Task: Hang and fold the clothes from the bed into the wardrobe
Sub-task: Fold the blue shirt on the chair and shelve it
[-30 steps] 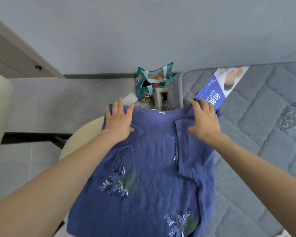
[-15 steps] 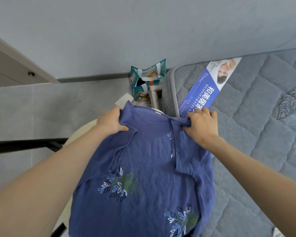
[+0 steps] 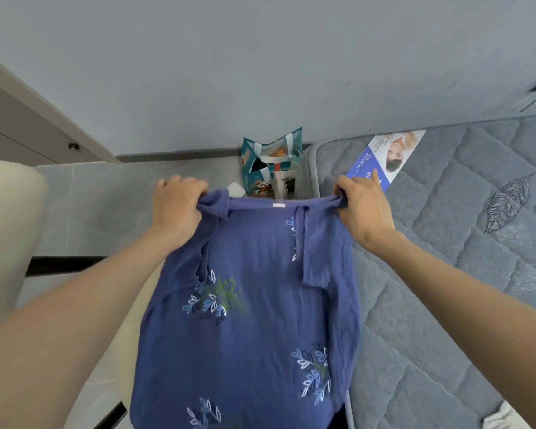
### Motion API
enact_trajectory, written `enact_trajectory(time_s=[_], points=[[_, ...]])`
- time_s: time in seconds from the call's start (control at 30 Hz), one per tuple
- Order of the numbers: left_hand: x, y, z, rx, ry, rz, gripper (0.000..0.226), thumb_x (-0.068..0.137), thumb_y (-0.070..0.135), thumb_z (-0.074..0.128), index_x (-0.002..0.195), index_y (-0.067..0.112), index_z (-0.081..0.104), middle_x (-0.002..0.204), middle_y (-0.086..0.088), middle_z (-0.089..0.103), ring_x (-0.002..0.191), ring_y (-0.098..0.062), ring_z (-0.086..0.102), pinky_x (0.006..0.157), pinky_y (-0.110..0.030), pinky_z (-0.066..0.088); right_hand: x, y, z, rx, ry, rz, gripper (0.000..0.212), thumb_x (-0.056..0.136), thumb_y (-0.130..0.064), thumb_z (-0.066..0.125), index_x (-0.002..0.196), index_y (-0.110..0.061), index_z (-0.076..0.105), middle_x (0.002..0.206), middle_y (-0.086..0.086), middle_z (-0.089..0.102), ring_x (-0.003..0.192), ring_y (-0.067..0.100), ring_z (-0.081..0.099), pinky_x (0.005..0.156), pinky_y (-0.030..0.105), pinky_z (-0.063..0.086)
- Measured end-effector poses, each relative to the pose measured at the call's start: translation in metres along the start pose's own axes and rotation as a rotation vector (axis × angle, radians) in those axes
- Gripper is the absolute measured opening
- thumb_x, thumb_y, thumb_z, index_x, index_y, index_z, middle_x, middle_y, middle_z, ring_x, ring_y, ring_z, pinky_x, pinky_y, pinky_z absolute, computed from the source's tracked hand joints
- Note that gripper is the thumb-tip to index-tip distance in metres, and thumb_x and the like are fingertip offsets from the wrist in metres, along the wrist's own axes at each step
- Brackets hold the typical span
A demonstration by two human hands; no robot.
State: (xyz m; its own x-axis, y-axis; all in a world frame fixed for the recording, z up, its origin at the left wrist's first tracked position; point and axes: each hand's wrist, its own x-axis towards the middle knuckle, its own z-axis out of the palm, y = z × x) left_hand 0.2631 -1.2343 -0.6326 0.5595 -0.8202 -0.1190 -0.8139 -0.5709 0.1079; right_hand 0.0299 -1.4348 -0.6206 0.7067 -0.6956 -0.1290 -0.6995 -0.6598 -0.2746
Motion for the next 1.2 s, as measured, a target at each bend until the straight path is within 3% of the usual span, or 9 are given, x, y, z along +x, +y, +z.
enact_trajectory(time_s=[0.23,0.33,0.4,0.53,0.7,0.83,0.93,1.07,1.2], points=[[0.018,-0.016,-0.018,0.047,0.279,-0.085,0.033,0.072,-0.013,0.052,0.097,0.009,0.055,0.095,-0.013,0.062,0.095,-0.034,0.047,0.077,-0.039,0.026,0.026,-0.022,-0.009,0.056,0.212,-0.083,0.013,0.072,0.009,0.051,0.079,-0.002,0.052,0.072,0.015,0.052,0.075,0.032,0.043,0.119,0.038,0.009],[-0.016,-0.025,-0.012,-0.030,0.331,0.029,0.043,0.065,-0.015,0.058,0.101,0.008,0.061,0.091,-0.009,0.066,0.086,-0.033,0.051,0.075,-0.037,0.024,0.002,-0.030,-0.002,-0.011,0.145,-0.112,0.013,0.074,0.002,0.057,0.085,-0.001,0.052,0.072,0.015,0.054,0.073,0.034,0.044,0.082,0.044,0.045],[-0.047,-0.032,-0.007,-0.055,0.309,0.122,0.050,0.056,-0.019,0.064,0.100,0.007,0.065,0.084,-0.007,0.066,0.078,-0.032,0.053,0.075,-0.036,0.024,-0.020,-0.033,0.003,-0.063,0.072,-0.125,0.022,0.071,0.002,0.057,0.090,-0.005,0.052,0.074,0.014,0.059,0.069,0.035,0.050,0.055,0.035,0.032],[-0.110,-0.044,0.014,-0.055,0.180,0.227,0.067,0.037,-0.025,0.068,0.099,0.002,0.068,0.075,-0.009,0.064,0.068,-0.032,0.059,0.076,-0.036,0.031,-0.077,-0.036,0.020,-0.089,-0.108,-0.109,0.028,0.074,-0.005,0.055,0.101,-0.011,0.050,0.084,0.009,0.063,0.070,0.038,0.056,0.053,0.032,0.030],[-0.170,-0.053,0.038,-0.079,-0.002,0.368,0.077,0.040,-0.025,0.071,0.111,0.004,0.070,0.067,-0.010,0.058,0.056,-0.030,0.056,0.051,-0.036,0.050,-0.153,-0.038,0.049,-0.177,-0.315,-0.074,0.033,0.074,-0.009,0.052,0.104,-0.018,0.042,0.097,-0.001,0.062,0.080,0.037,0.058,0.054,0.032,0.028],[-0.197,-0.060,0.055,0.037,-0.485,0.349,0.072,0.086,0.020,0.061,0.147,0.042,0.029,0.097,0.007,0.051,0.091,-0.018,0.054,0.072,-0.027,0.042,-0.192,-0.035,0.068,-0.234,-0.455,-0.010,0.032,0.078,-0.012,0.051,0.107,-0.019,0.040,0.102,-0.002,0.062,0.087,0.033,0.061,0.054,0.032,0.031],[-0.206,-0.064,0.060,0.012,-0.612,0.321,0.059,0.080,0.070,0.048,0.135,0.051,0.041,0.089,0.018,0.040,0.090,-0.007,0.049,0.068,-0.022,0.034,-0.208,-0.036,0.075,-0.208,-0.556,-0.002,0.028,0.083,-0.029,0.053,0.108,-0.024,0.042,0.107,-0.007,0.062,0.093,0.026,0.063,0.058,0.030,0.037],[-0.205,-0.049,0.058,-0.329,-0.333,-0.009,0.055,0.081,0.073,0.036,0.075,0.029,0.067,0.076,0.013,0.049,0.069,-0.008,0.052,0.059,-0.027,0.035,-0.209,-0.044,0.071,0.016,-0.545,0.199,0.045,0.074,-0.078,0.047,0.096,-0.038,0.048,0.092,-0.020,0.055,0.088,0.009,0.054,0.068,0.030,0.040],[-0.167,-0.030,0.058,-0.704,-0.059,-0.449,0.021,0.094,0.034,0.052,0.107,0.022,0.062,0.093,0.003,0.059,0.076,-0.016,0.057,0.066,-0.028,0.041,-0.191,-0.054,0.072,0.111,-0.234,0.207,0.036,0.088,-0.061,0.047,0.103,-0.030,0.057,0.101,-0.008,0.052,0.100,0.016,0.051,0.067,0.034,0.045]])
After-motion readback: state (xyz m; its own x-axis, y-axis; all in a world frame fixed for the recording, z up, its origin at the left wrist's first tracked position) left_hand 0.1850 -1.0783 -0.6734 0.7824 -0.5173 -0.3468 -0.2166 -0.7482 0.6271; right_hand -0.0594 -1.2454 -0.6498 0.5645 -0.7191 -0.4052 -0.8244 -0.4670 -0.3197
